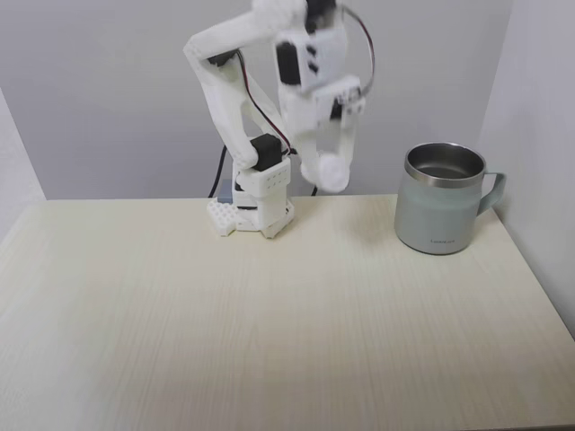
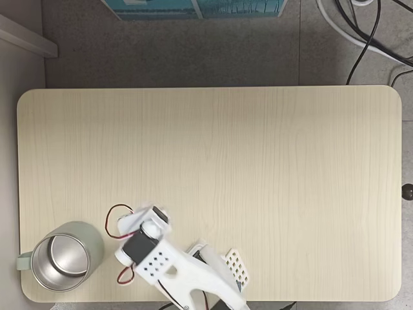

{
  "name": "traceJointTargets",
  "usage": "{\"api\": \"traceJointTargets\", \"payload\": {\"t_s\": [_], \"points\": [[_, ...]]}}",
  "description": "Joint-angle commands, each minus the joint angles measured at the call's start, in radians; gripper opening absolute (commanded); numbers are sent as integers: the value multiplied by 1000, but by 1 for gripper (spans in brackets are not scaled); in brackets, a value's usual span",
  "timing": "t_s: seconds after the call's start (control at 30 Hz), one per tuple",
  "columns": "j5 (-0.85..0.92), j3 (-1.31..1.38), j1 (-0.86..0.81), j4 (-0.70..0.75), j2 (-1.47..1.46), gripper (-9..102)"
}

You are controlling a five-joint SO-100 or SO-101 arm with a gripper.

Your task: Grasp a dressing and put it in the cup.

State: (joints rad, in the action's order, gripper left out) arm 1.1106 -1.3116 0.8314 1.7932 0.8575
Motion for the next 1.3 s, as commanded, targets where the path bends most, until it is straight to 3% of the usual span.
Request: {"api": "traceJointTargets", "payload": {"t_s": [0.0, 0.13, 0.37, 0.73, 1.0, 1.27], "points": [[8, -137, -31, 40, -23, 0], [-72, -210, 28, 40, -8, 0], [-331, -324, 307, 15, 67, 0], [-640, -360, 580, -247, 330, 0], [-729, -371, 689, -379, 511, 0], [-736, -333, 706, -419, 512, 0]]}}
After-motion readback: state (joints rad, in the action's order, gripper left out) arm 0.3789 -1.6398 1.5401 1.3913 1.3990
